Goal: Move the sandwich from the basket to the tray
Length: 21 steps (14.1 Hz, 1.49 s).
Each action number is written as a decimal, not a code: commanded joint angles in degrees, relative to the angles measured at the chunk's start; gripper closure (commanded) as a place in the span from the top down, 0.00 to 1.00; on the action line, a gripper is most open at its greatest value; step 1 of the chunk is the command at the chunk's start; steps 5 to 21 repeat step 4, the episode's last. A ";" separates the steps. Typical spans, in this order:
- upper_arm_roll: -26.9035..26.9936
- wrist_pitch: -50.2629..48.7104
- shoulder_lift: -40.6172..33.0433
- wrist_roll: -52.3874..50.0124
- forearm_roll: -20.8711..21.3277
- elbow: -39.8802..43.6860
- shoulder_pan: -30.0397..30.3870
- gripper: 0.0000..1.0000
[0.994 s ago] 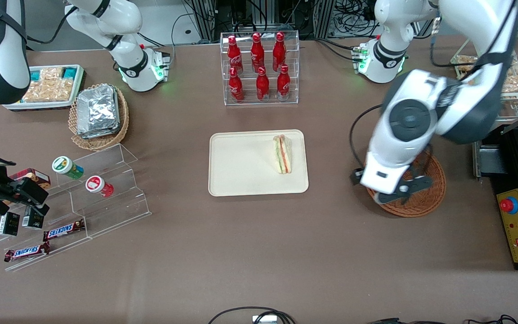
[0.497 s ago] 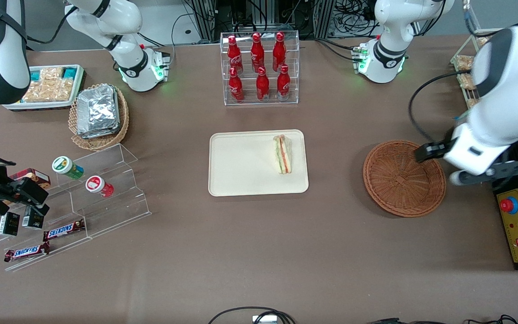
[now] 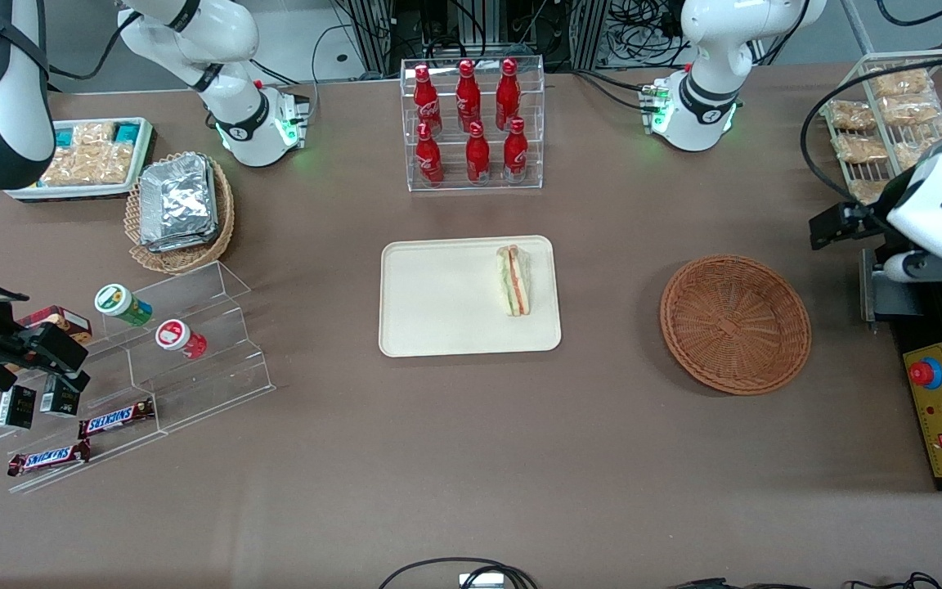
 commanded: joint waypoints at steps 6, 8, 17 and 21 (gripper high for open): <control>0.74 -0.27 -0.73 3.80 -0.65 -0.82 -0.79 1.00; 0.74 -0.27 -0.73 3.80 -0.65 -0.82 -0.79 1.00; 0.74 -0.27 -0.73 3.80 -0.65 -0.82 -0.79 1.00; 0.74 -0.27 -0.73 3.80 -0.65 -0.82 -0.79 1.00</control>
